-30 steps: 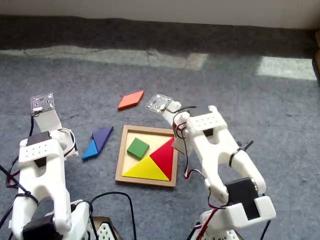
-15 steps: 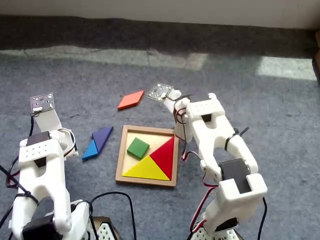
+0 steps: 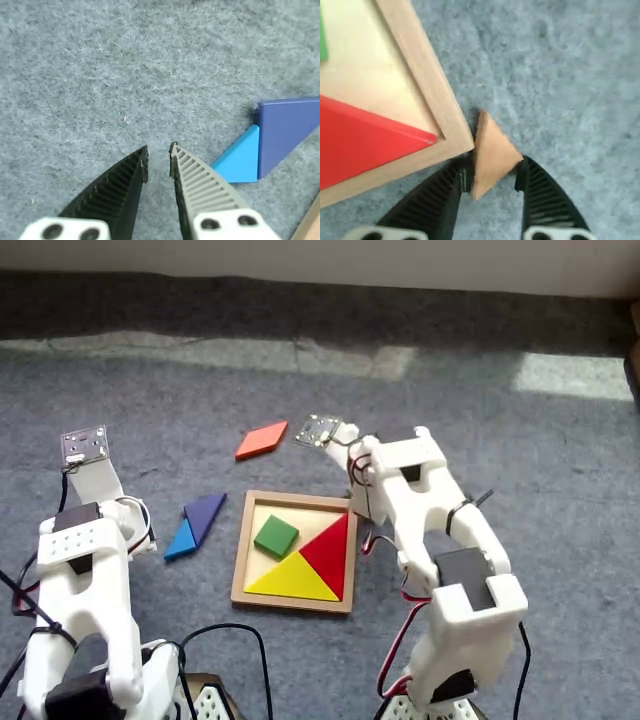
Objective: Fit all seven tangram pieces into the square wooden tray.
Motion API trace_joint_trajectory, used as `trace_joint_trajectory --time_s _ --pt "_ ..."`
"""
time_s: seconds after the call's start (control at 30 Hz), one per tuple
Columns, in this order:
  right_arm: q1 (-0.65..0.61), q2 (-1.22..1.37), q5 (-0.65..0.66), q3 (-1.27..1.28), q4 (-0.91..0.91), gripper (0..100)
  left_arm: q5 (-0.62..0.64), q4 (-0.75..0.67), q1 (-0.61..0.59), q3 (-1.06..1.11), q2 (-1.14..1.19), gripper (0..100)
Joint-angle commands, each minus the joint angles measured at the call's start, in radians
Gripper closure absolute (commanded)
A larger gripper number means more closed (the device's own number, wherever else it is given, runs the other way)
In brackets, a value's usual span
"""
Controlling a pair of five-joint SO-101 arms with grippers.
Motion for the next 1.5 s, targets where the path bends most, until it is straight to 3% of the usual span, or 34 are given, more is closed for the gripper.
trace_joint_trajectory --time_s 0.0,0.2,0.53,0.8,1.03,1.47 --pt "0.018 0.039 0.011 -0.018 0.002 92.7 0.002 0.005 -0.008 -0.001 -0.027 90" --pt "0.105 -0.015 0.011 -0.015 0.007 99.0 0.002 0.003 -0.007 -0.001 -0.027 90" --pt "0.197 -0.206 0.003 0.015 0.008 98.8 0.002 0.003 -0.005 -0.001 -0.027 90" --pt "0.108 -0.239 0.003 0.019 0.008 77.9 0.002 0.003 -0.004 -0.001 -0.027 90" --pt "-0.001 -0.236 0.015 0.019 0.007 77.2 0.002 0.003 -0.004 -0.001 -0.027 90" --pt "-0.039 -0.236 0.244 0.093 -0.001 77.2 0.002 0.003 -0.004 -0.001 -0.027 90"
